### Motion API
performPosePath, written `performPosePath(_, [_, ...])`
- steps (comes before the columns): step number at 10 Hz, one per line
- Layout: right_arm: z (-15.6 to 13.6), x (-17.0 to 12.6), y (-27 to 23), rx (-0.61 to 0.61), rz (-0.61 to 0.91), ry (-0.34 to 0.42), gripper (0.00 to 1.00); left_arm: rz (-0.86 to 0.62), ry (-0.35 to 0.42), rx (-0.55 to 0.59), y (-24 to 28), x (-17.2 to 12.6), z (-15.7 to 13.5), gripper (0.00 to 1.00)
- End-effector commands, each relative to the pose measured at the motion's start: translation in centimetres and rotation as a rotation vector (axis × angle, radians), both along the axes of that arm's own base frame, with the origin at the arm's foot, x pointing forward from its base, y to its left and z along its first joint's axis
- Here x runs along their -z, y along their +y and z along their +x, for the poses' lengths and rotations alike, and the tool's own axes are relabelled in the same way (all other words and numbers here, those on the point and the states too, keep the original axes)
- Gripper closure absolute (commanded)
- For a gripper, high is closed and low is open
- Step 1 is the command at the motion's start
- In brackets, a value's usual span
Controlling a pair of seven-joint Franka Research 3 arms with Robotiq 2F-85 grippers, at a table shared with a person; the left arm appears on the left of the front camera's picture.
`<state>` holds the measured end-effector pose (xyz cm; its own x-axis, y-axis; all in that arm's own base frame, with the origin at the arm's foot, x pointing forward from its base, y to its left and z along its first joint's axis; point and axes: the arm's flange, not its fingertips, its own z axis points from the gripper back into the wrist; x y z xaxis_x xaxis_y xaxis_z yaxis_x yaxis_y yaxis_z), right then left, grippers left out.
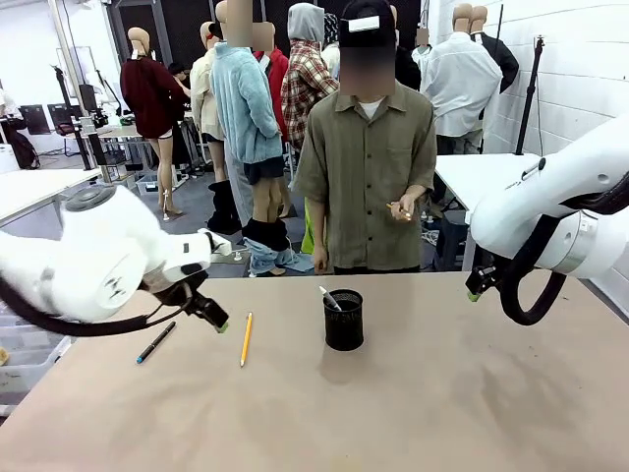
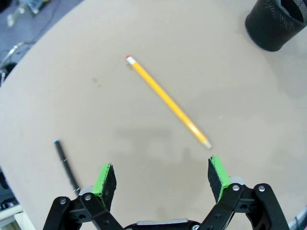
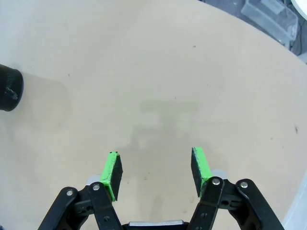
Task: Place the pens into the pen holder.
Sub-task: Pick up a writing instrument from the table and place it into the Pen holder.
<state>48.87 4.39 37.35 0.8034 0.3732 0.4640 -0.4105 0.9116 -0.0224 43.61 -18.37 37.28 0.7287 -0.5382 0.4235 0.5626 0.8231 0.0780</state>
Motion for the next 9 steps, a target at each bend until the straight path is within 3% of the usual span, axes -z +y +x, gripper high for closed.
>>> performPosePath(1, [-0.1, 0.3, -0.3, -0.012, 0.017, -0.004, 0.27, 0.022, 0.154, -0.007, -2.1, 0.2, 4.5, 0.00])
performPosePath(5, [-0.1, 0.3, -0.3, -0.012, 0.017, -0.004, 0.27, 0.141, 0.237, -0.121, -5.8, 2.3, 8.5, 0.00])
performPosePath(9, [-0.1, 0.3, -0.3, -0.012, 0.017, -0.004, 0.27, 0.132, 0.303, -0.158, -6.9, 5.4, 10.2, 0.00])
